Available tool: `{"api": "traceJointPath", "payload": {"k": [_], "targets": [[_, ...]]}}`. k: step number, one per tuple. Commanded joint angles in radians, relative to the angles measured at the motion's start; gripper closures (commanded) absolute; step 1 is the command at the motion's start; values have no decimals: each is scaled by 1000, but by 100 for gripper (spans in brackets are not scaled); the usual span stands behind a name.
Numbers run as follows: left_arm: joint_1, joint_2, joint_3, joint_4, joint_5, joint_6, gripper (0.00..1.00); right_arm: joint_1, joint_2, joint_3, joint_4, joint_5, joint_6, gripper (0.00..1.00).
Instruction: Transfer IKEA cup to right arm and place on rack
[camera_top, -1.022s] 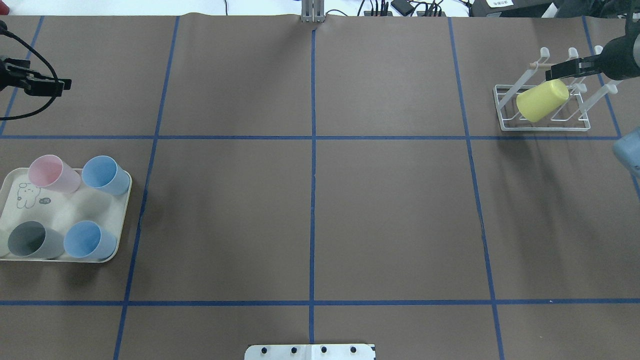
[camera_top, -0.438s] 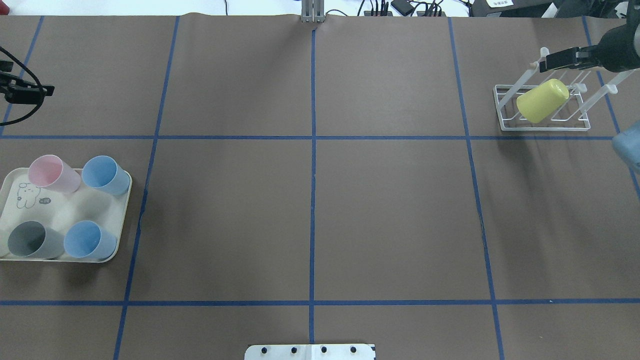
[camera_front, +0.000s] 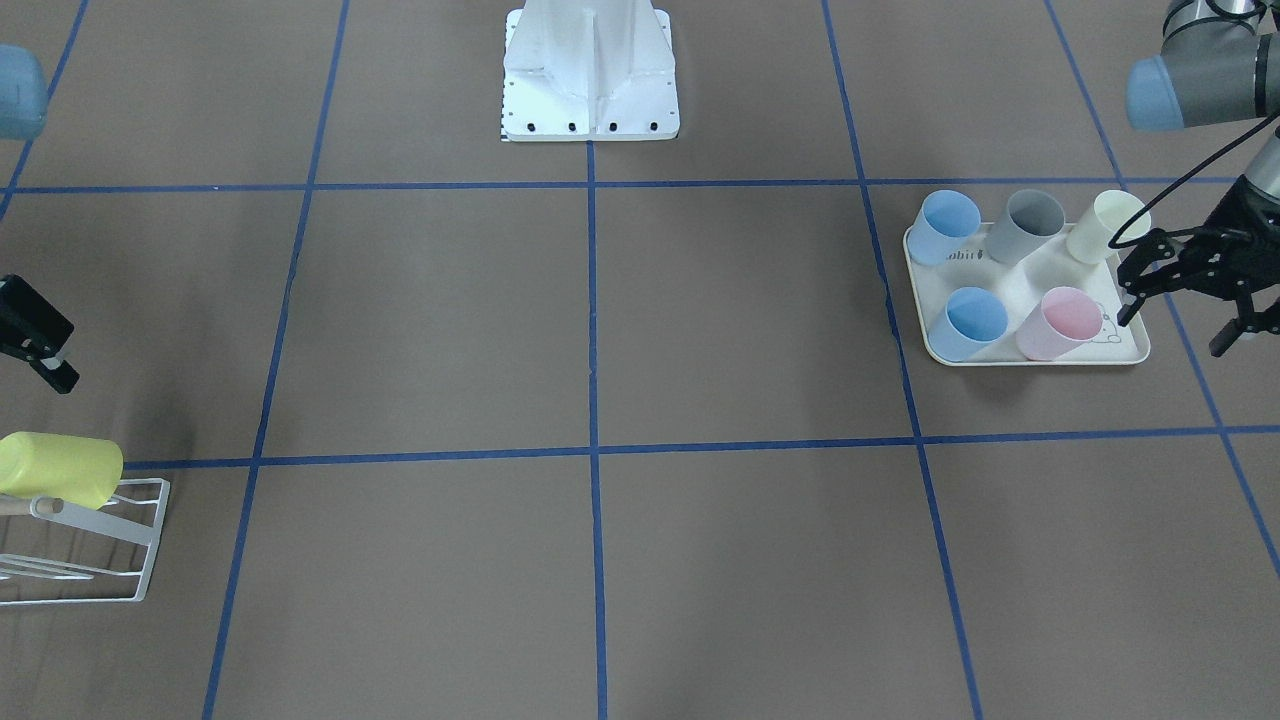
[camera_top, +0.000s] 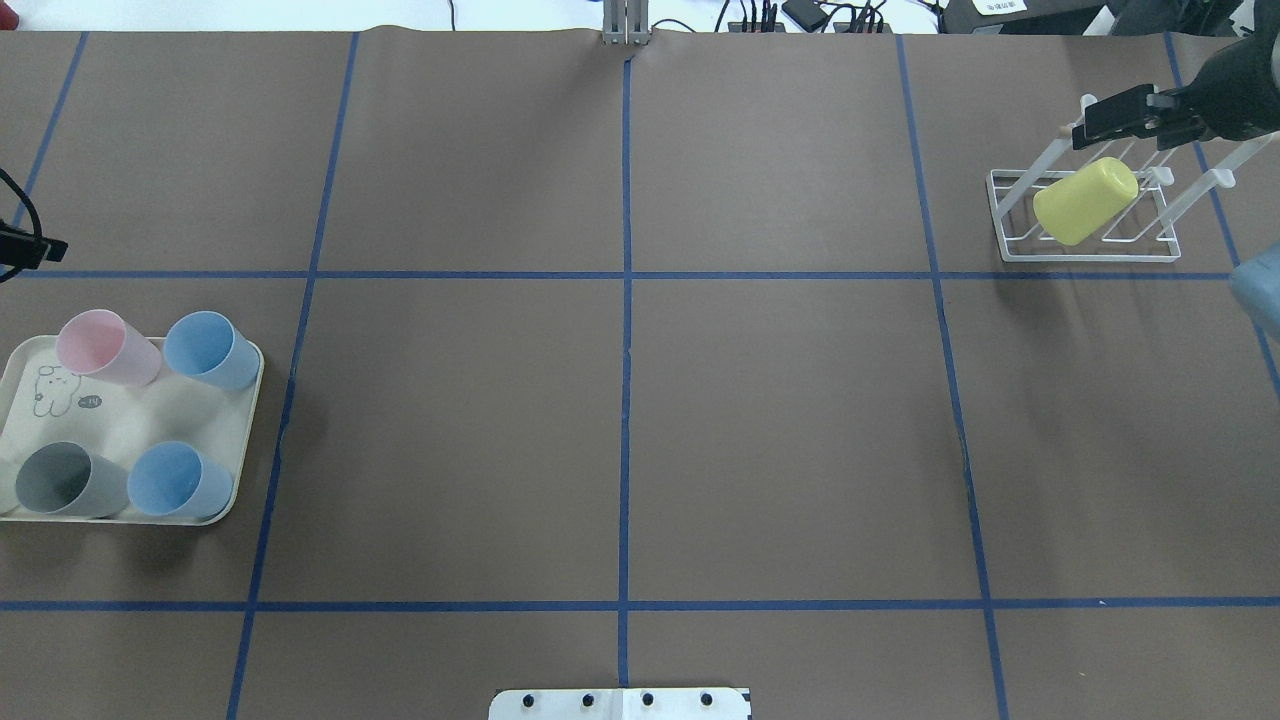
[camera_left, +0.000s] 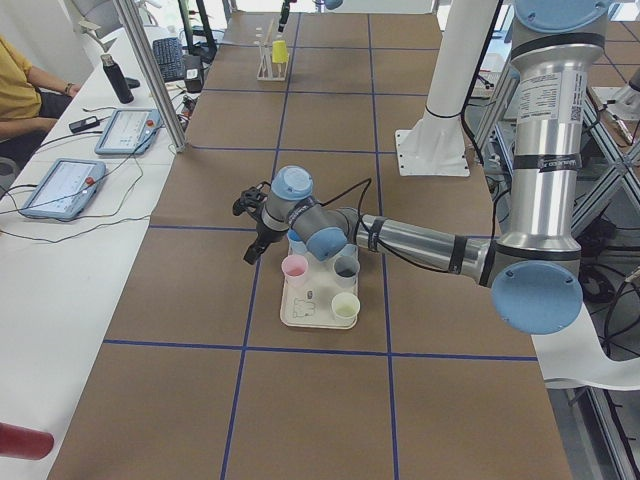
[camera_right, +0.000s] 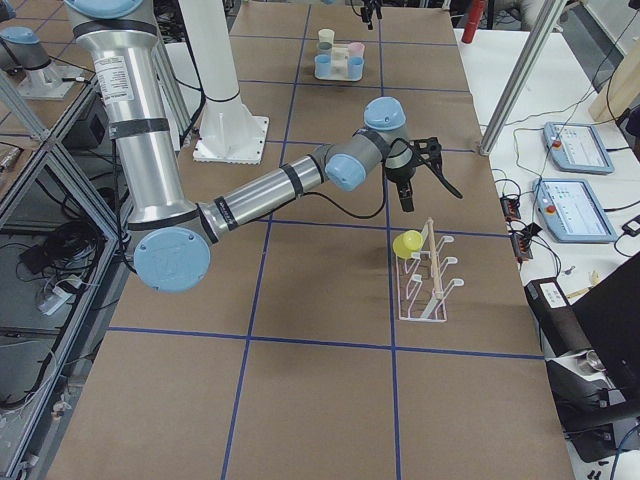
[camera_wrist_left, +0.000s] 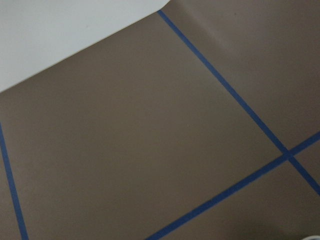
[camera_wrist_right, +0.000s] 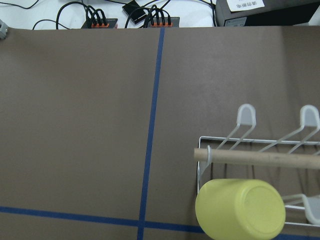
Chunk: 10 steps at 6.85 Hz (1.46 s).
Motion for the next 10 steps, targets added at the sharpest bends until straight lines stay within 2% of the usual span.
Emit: {"api": "traceJointPath", "payload": {"k": [1,2,3,4,5,6,7,10], "targets": [[-5,97,-15,62,-25,75,1,-10,0,20,-60,80,-1,2],[-45,149,-17,56,-28,222,1,-19,-10,27,-61,82,-15,2],[-51,198,-37,50,-29,234,1,-37,-19,35,-61,82,-18,2],[-55,272,-48,-16,-66,228,0,-48,-42,43,-63,86,-37,2],[-56,325,-49,-77,-134,167,0,-48,-66,49,-63,88,-91,1],[-55,347,-39,-152,-144,13,0,-48,-68,53,-63,95,-98,1],[-50,405,-2,-255,-146,1,1,-41,-68,57,-63,115,-98,1],[-41,378,32,-273,-166,-34,1,-34,-74,67,-63,122,-97,1]]}}
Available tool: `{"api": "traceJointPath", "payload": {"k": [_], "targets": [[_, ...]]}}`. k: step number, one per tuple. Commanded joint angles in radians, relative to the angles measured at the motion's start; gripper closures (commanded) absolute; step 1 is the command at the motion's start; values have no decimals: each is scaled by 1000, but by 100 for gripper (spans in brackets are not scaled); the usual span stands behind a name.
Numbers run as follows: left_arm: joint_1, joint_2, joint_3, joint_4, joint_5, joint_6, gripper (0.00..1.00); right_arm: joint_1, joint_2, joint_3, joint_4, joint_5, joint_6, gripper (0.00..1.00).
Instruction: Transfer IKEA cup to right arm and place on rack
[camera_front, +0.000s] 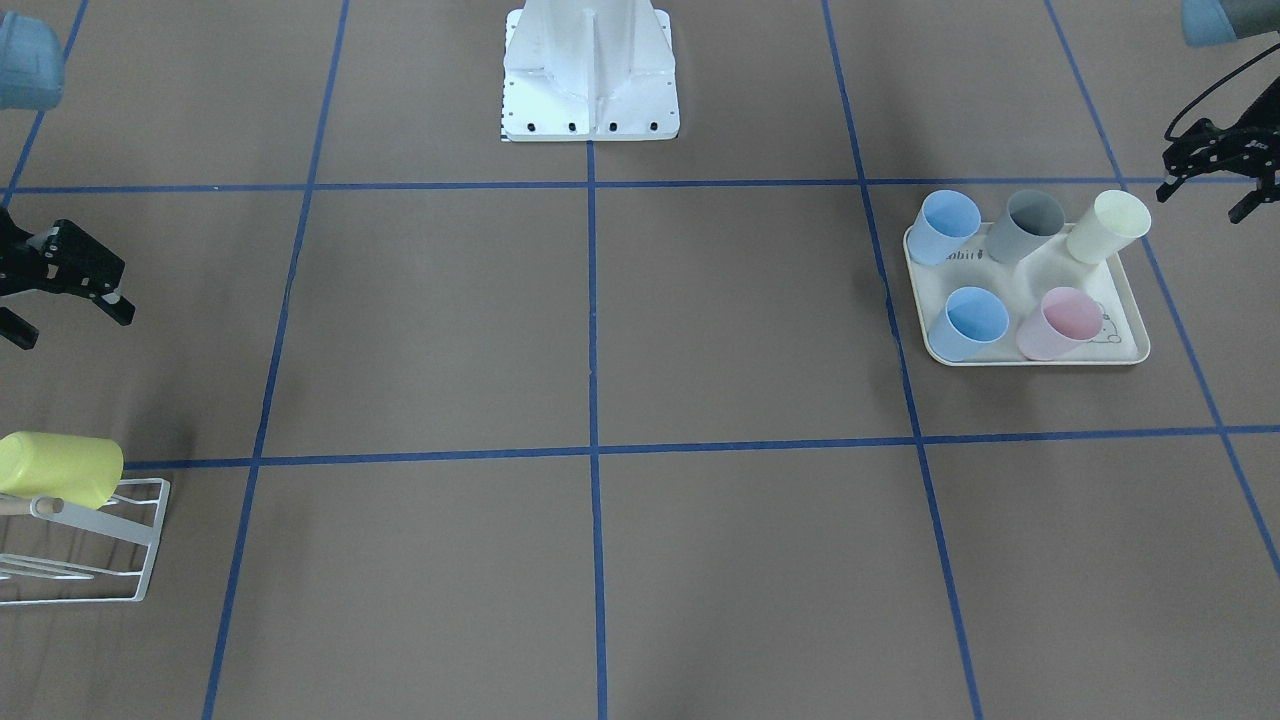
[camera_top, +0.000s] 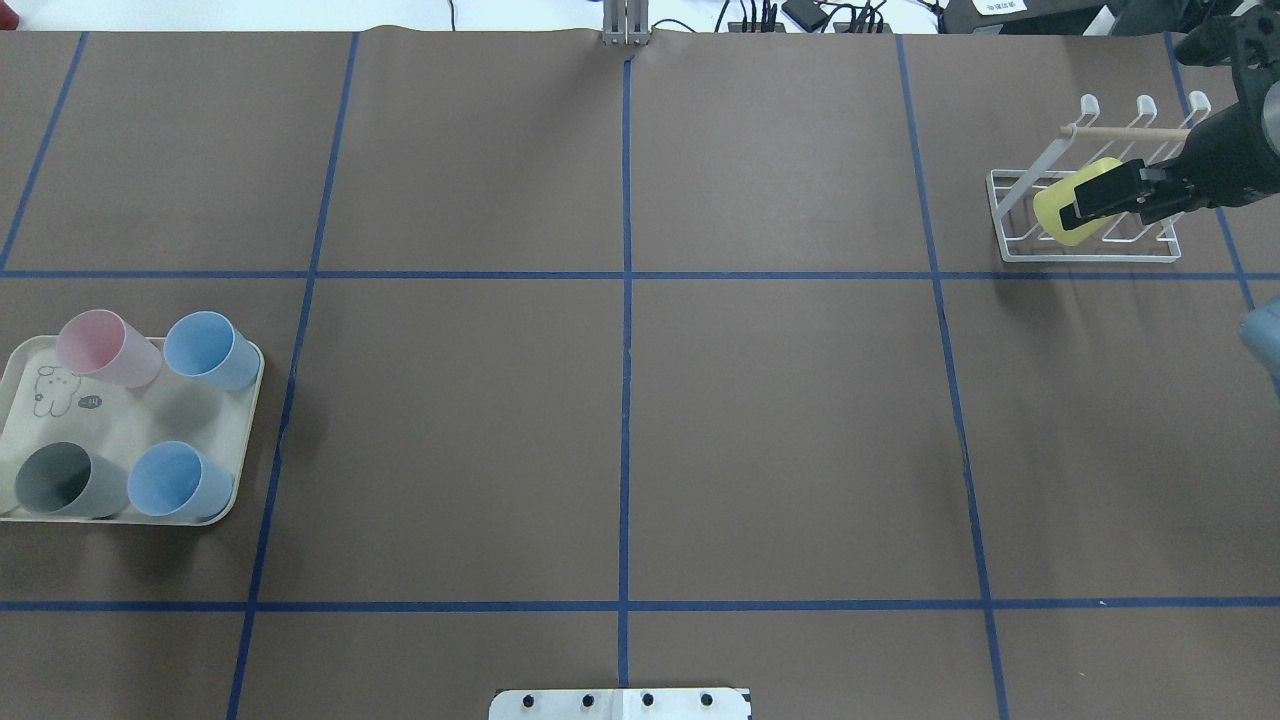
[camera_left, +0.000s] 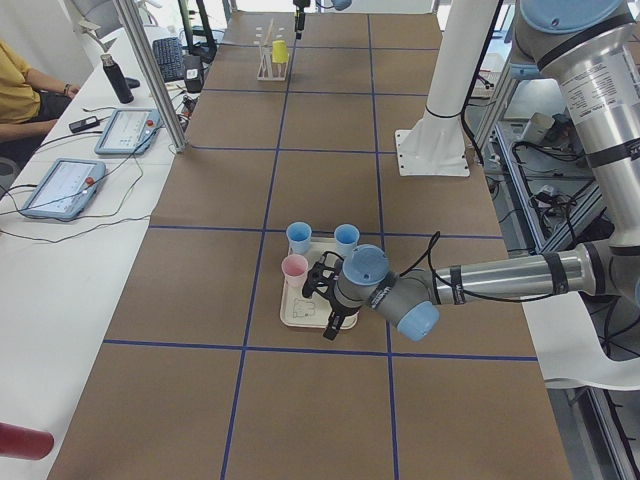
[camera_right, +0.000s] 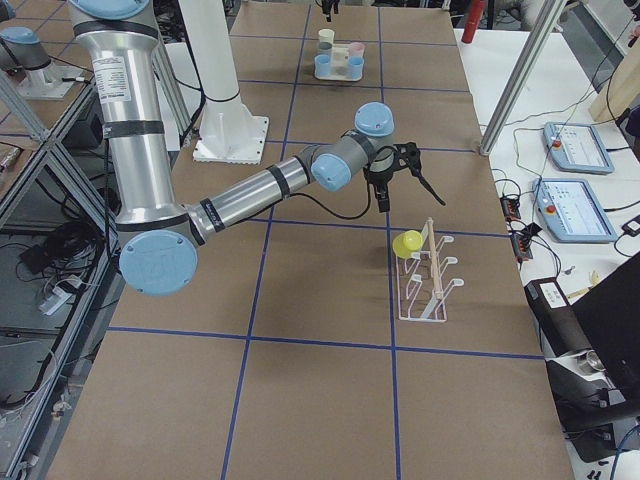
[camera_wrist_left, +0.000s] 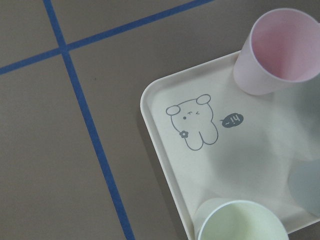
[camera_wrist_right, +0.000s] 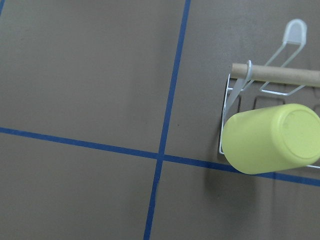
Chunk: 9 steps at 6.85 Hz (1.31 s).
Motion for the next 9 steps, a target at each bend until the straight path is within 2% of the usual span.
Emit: {"api": "traceJointPath", "payload": {"k": [1,5,7,8,9], "targets": [[11,-30,24,-3,-29,-61,1,2,-11,11,0,0,1,1],[123,-41,68,-1,-30,-110,1,0,-11,9,2,-2,9,1],[148,-41,78,-2,-29,-112,8,0,-11,9,2,-2,12,1],[151,-41,85,-2,-29,-114,30,0,-8,9,2,-2,12,1],[151,-41,87,-2,-29,-114,62,0,-10,9,3,-2,13,1]]}}
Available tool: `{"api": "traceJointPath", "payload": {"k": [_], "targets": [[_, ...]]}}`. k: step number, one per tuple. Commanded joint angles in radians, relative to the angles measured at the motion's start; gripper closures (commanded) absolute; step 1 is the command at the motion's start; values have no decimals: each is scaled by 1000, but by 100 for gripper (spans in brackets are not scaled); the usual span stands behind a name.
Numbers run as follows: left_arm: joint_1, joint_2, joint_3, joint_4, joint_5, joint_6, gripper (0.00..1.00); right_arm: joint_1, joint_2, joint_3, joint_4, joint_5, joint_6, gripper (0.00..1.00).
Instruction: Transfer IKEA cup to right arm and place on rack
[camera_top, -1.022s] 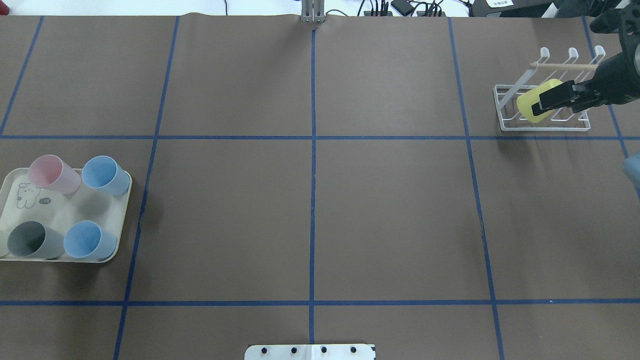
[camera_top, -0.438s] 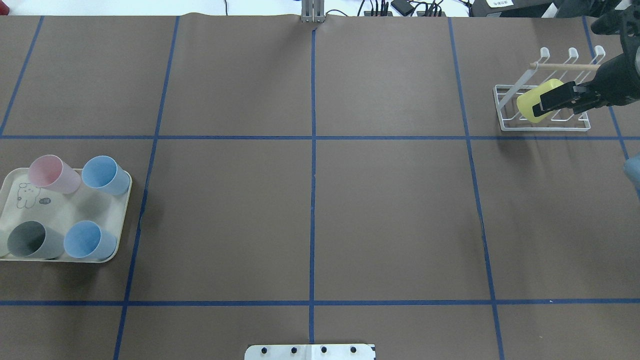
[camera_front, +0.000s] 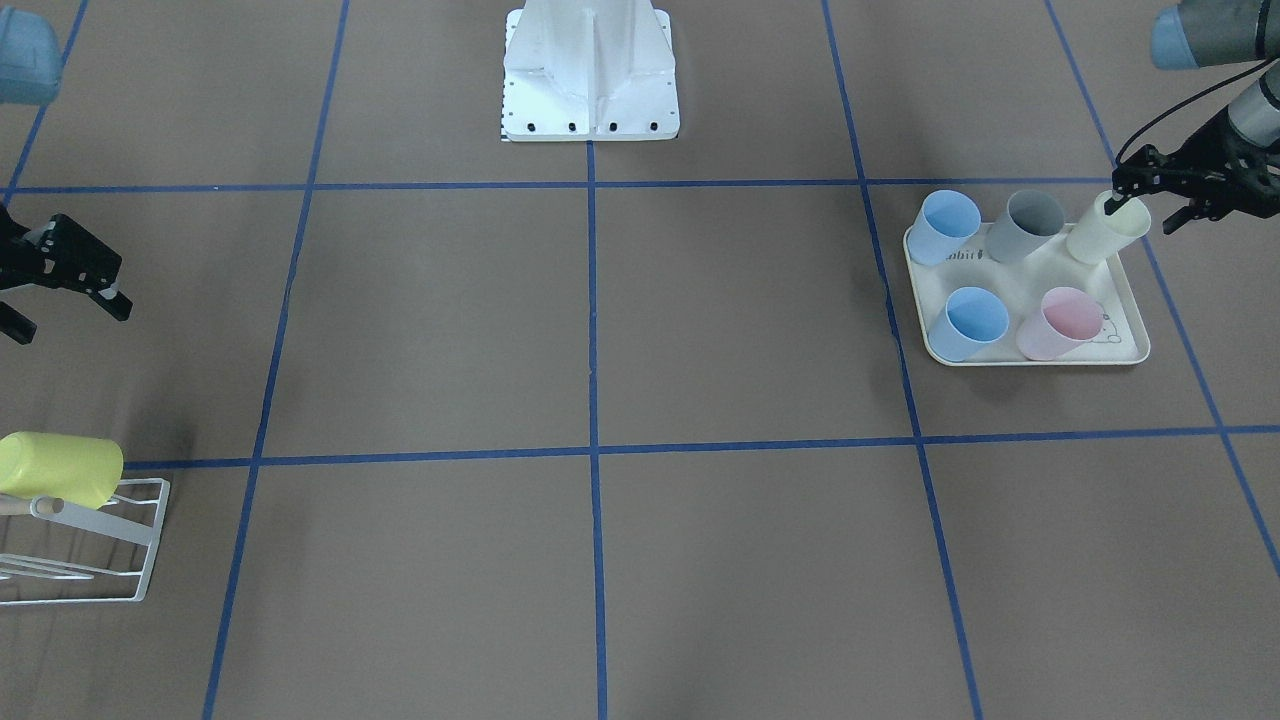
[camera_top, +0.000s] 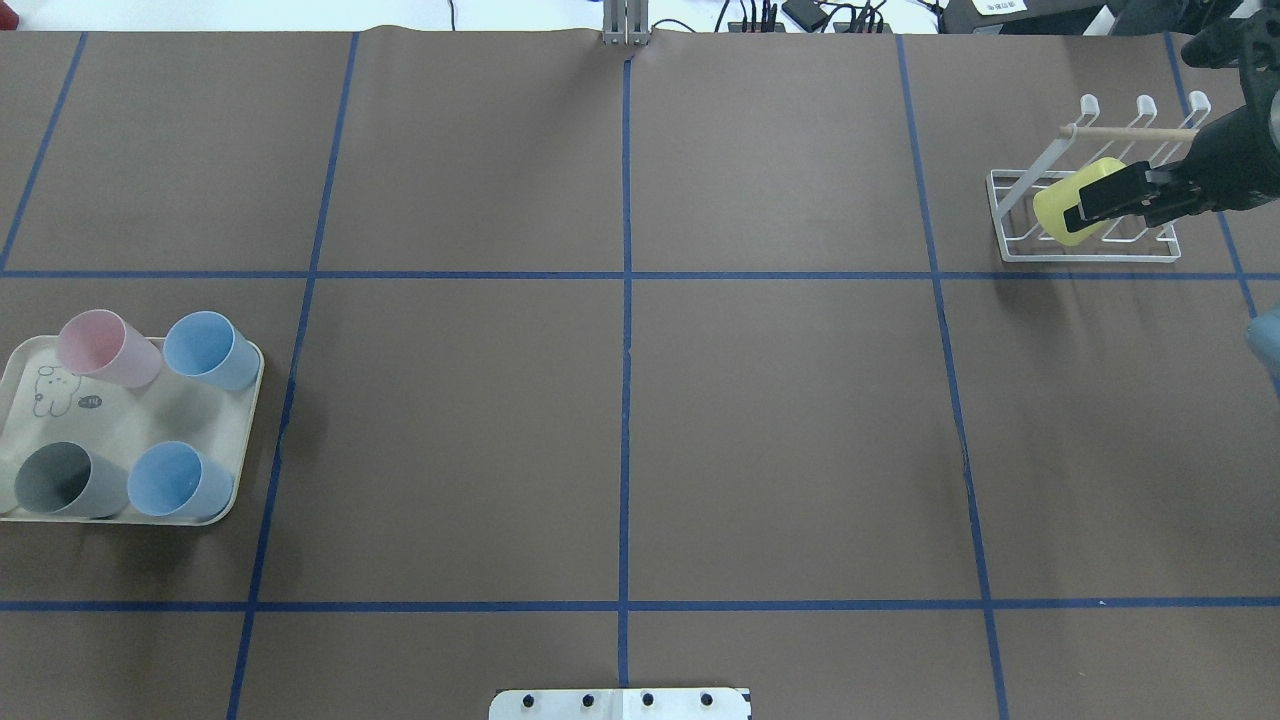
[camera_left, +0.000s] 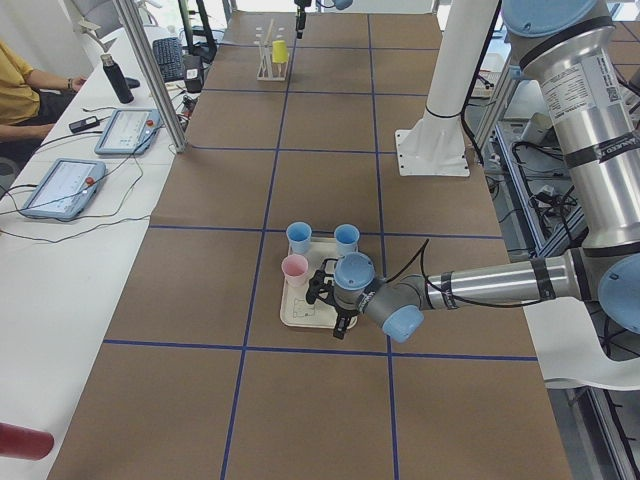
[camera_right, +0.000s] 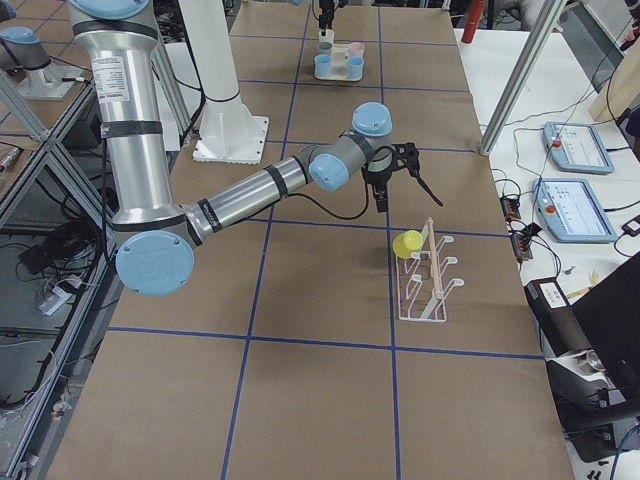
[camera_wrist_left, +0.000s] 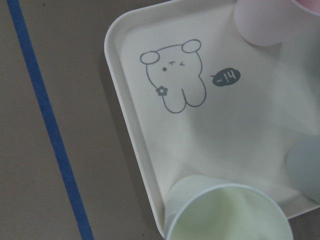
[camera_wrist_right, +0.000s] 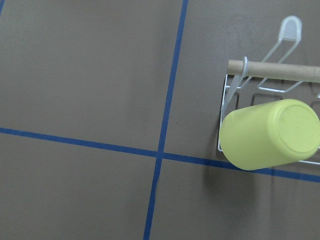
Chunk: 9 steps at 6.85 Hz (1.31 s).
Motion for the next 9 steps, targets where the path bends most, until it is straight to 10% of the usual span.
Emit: {"api": "traceJointPath", "payload": {"k": [1,2,9], "targets": [[3,0,6,2,0,-1,87,0,0,1,1,0,1,1],[3,0,4,0,-1,1,100,-2,0,1,1,0,1,1],[-185,-15,-135,2,17,10,100,-3,11,-2,4,-3,6,1]]}}
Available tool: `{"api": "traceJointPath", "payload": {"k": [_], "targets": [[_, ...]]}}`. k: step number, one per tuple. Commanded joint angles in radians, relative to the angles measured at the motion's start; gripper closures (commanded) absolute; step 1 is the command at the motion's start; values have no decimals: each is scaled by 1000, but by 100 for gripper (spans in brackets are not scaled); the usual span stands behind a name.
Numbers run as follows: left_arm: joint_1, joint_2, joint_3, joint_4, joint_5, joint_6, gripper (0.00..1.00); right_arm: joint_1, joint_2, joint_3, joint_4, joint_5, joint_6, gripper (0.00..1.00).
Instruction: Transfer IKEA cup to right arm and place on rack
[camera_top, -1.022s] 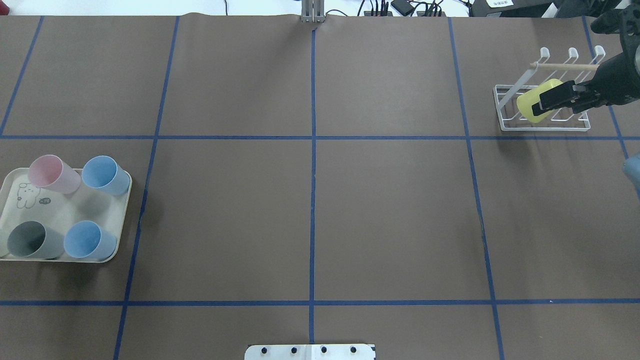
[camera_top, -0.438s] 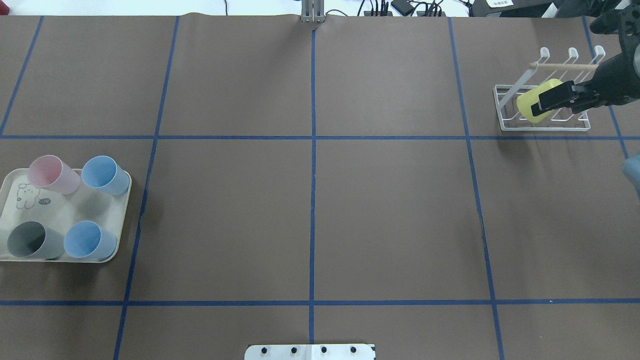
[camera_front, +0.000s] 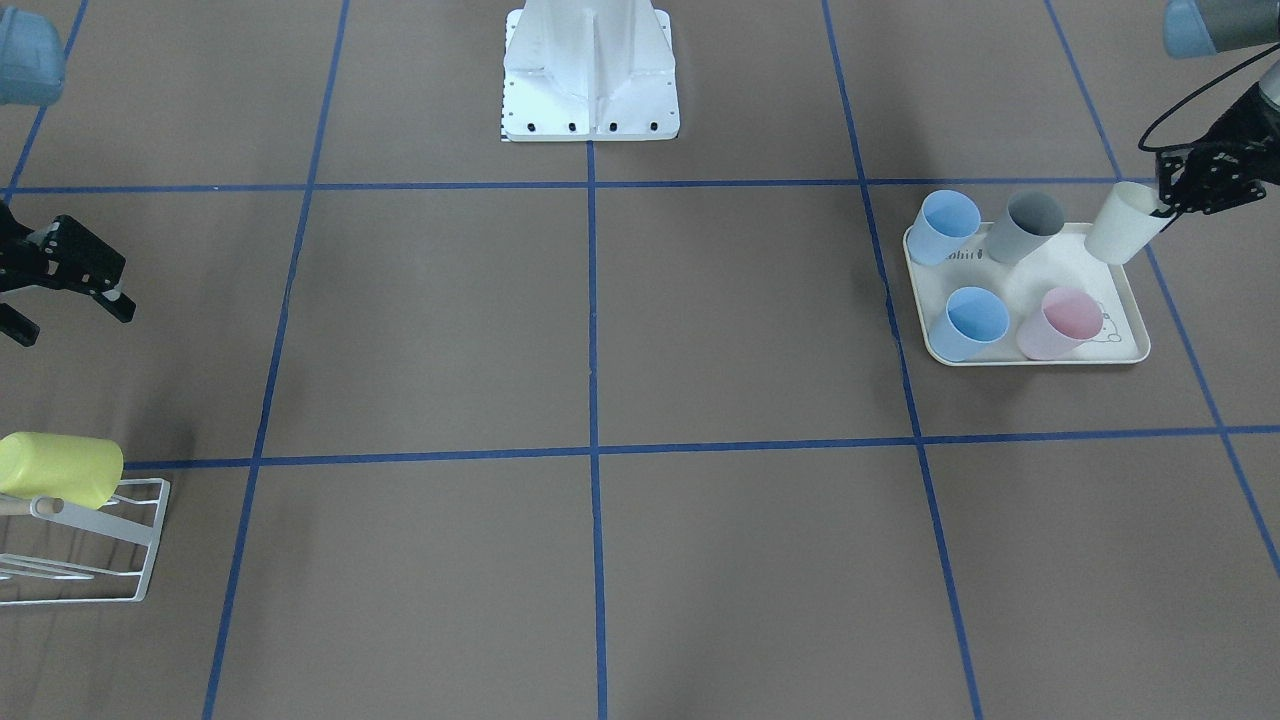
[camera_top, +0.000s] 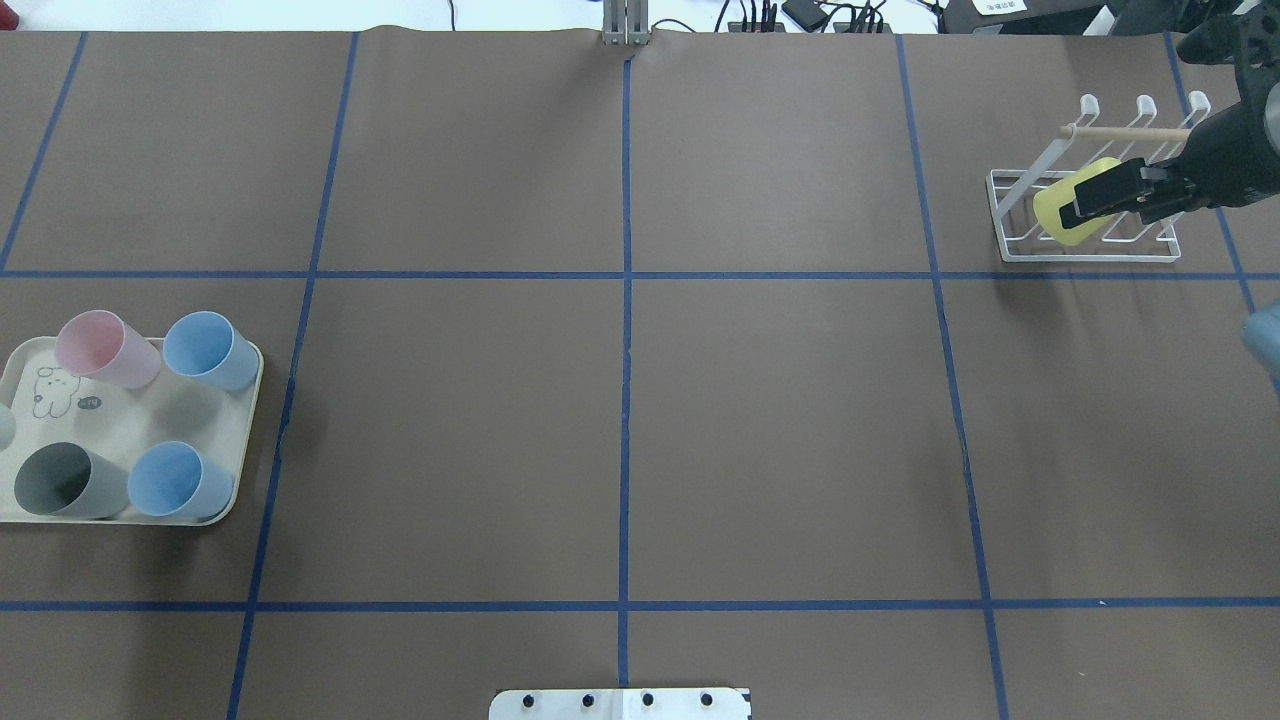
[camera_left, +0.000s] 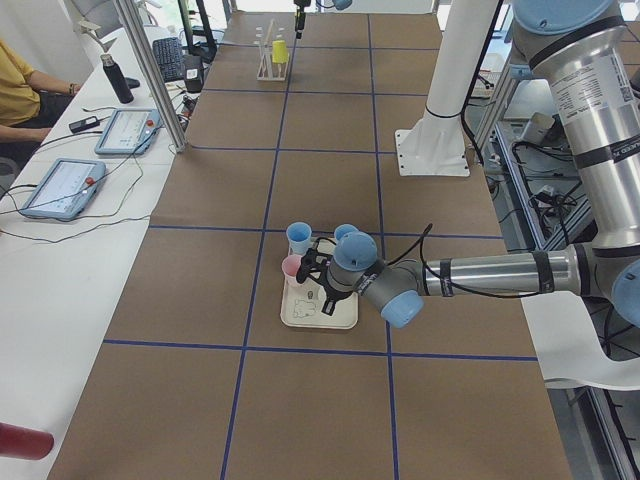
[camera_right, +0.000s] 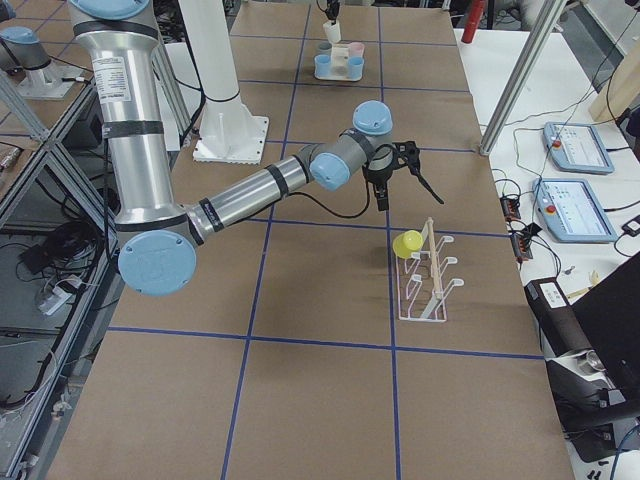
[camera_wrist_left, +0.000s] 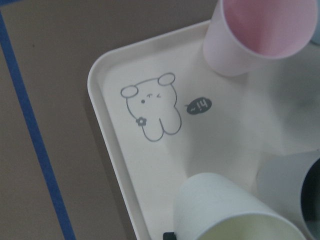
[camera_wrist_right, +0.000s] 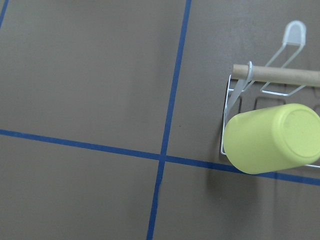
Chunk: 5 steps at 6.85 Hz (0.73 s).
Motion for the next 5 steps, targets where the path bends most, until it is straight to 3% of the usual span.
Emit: {"api": "traceJointPath", "payload": {"k": [1,5], "targets": [[-115,-55,-41,1,29,-7,100,0,2,1,3,1,1,1],[-106,-347,-38,37,30,-306,100,-3,20,43,65,-2,198,1]]}}
